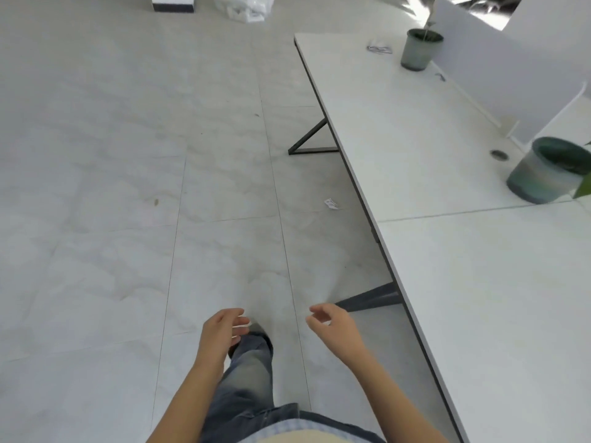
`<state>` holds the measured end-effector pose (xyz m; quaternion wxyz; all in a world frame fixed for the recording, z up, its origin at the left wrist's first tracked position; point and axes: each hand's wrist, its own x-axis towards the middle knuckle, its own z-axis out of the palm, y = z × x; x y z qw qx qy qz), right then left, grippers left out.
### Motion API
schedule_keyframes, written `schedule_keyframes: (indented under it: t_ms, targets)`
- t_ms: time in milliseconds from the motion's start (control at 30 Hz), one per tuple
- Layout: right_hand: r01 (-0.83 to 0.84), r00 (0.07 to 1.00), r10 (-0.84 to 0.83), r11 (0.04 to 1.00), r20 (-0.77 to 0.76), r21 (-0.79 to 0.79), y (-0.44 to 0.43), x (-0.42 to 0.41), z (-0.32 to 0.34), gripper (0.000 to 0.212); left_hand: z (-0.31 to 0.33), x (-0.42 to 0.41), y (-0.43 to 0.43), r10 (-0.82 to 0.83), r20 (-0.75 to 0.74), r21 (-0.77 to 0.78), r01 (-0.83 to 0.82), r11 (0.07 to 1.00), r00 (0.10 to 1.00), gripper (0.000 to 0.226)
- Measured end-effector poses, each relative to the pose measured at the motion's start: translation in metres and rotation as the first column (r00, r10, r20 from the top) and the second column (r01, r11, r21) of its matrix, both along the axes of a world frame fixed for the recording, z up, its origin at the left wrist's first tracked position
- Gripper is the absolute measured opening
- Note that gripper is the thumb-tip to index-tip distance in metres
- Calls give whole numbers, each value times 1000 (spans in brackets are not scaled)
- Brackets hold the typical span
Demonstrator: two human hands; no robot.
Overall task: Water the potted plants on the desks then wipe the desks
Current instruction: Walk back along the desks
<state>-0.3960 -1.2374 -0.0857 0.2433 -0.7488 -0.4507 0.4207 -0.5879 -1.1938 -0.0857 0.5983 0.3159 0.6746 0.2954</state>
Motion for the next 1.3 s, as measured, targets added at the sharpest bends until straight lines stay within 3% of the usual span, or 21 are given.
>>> schedule_keyframes:
  t_ms: [333, 600, 800, 933, 1200, 1300]
  targets:
    - [104, 995, -103, 991, -15, 84, 267, 8, 22, 29, 32, 6, 301, -12, 50, 133, 5, 991, 999, 16]
    - [77, 997, -77, 996, 7, -34, 415, 23, 3, 32, -3, 27, 431, -93, 6, -62, 94, 994, 996, 23]
    - [36, 999, -36, 998, 15, 58, 590, 69, -1, 33, -13, 70, 597, -83, -33, -17, 82, 996, 996, 22]
    - [83, 996, -85, 989, 12, 119, 691, 105, 15, 31, 4, 111, 699, -95, -14, 55, 96, 994, 995, 19]
    - [195, 981, -195, 981, -12, -8, 814, 160, 4, 31, 4, 177, 855, -199, 15, 12, 199, 980, 980, 18]
    - [306, 952, -306, 952, -11, 23, 870, 185, 3, 31, 0, 203, 926, -284, 14, 26, 283, 959, 959, 19]
